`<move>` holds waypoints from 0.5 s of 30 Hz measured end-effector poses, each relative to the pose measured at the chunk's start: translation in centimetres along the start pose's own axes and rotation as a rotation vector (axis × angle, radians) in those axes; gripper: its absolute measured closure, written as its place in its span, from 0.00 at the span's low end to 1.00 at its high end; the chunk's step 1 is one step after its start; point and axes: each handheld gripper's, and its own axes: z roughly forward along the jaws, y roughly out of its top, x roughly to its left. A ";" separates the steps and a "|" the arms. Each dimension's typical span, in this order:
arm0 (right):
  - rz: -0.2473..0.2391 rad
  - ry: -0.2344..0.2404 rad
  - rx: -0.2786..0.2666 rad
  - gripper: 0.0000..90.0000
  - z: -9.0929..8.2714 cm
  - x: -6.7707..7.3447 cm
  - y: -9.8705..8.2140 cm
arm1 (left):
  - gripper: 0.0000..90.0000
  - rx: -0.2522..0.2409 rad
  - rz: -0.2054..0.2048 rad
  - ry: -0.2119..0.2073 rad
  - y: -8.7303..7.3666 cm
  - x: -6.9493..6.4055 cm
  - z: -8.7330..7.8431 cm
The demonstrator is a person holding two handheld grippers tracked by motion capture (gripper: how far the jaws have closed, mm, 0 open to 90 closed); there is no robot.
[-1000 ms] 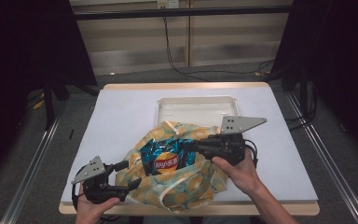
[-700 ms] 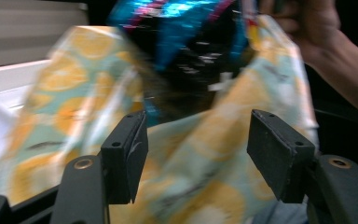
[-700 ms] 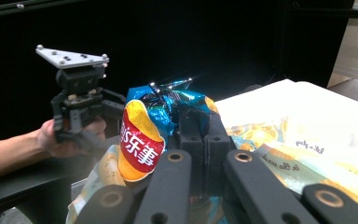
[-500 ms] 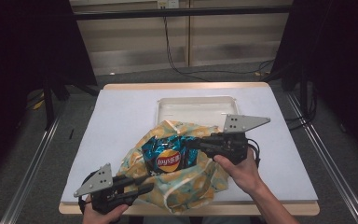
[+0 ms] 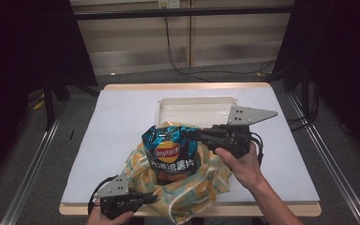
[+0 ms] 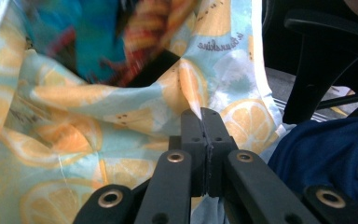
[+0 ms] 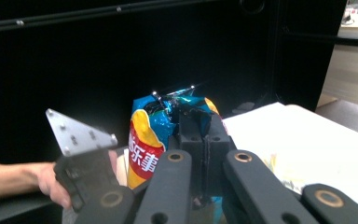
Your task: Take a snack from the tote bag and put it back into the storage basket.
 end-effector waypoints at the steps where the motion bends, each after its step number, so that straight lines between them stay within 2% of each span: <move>1: -0.006 0.001 -0.005 1.00 0.1 0.1 0.3 | 0.99 0.004 -0.002 0.000 -0.1 0.1 0.1; 4: -0.017 0.004 -0.031 1.00 0.1 0.3 1.3 | 0.98 0.013 -0.003 0.004 -0.2 0.3 0.0; 6: -0.027 0.005 -0.043 1.00 0.1 0.5 1.9 | 0.98 0.002 -0.022 0.004 -0.3 0.4 0.0; 10: -0.041 0.004 -0.072 1.00 0.0 0.8 3.3 | 0.97 0.032 -0.012 -0.003 -0.4 0.7 0.0; 15: -0.062 0.003 -0.126 1.00 -0.4 1.0 5.3 | 0.97 0.021 -0.020 -0.007 -0.4 0.8 -0.1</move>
